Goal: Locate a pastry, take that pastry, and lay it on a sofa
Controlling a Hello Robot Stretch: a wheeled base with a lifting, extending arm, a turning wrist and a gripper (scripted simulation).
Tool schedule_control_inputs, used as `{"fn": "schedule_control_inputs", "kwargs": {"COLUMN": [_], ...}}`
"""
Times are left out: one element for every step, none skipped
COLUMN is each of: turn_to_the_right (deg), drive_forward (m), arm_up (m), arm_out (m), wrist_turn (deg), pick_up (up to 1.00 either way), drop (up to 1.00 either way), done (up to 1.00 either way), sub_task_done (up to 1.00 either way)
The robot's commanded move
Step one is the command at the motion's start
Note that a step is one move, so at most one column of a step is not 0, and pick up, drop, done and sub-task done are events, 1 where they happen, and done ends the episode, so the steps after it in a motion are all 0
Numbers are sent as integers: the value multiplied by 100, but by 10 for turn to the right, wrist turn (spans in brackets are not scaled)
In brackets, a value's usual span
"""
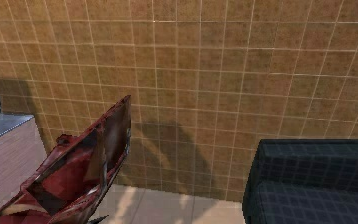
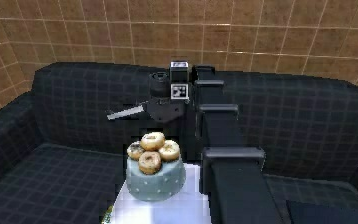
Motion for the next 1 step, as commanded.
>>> {"fn": "schedule_control_inputs", "kwargs": {"turn_to_the_right": [0], "drive_forward": [0], "arm_up": [0], "arm_out": [0], "wrist_turn": [150], "pick_up": [0], "drop": [0], "done": [0], "sub_task_done": [0]}}
